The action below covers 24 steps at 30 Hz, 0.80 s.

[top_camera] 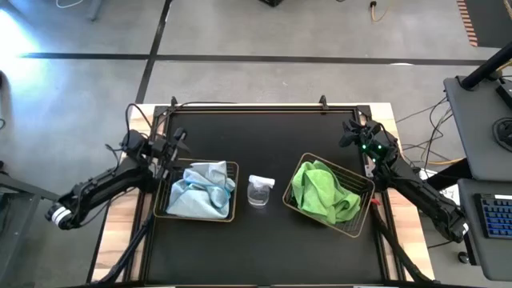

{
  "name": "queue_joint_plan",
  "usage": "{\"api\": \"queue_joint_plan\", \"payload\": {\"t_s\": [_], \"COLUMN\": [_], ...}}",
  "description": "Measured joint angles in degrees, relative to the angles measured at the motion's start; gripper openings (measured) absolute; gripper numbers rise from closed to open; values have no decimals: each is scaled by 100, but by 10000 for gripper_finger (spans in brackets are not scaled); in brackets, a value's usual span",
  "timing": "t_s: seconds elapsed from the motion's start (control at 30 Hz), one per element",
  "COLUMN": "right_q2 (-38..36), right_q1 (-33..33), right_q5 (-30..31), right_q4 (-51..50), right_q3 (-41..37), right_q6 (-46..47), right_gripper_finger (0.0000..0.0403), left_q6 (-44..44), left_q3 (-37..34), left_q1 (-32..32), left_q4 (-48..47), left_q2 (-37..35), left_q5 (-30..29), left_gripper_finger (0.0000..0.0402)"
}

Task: Sort microfiber towel by color & place in baskets
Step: Return to Home Position

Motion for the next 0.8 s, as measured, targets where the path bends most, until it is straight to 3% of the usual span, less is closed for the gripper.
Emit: {"api": "queue_joint_plan", "payload": {"t_s": [0.3,0.6,0.8], "right_q2": [0,0,0], "right_q1": [0,0,0], "right_q5": [0,0,0], "right_q4": [0,0,0], "right_q3": [0,0,0], "right_q6": [0,0,0], "right_gripper_finger": [160,160,160], "left_q6": [-201,-258,-208], "left_q3": [0,2,2], "left_q1": [-7,2,70], "left_q4": [2,-206,-265], "left_q2": [269,448,400], "left_q5": [-54,-1856,-2103], "left_gripper_finger": [185,185,185]}}
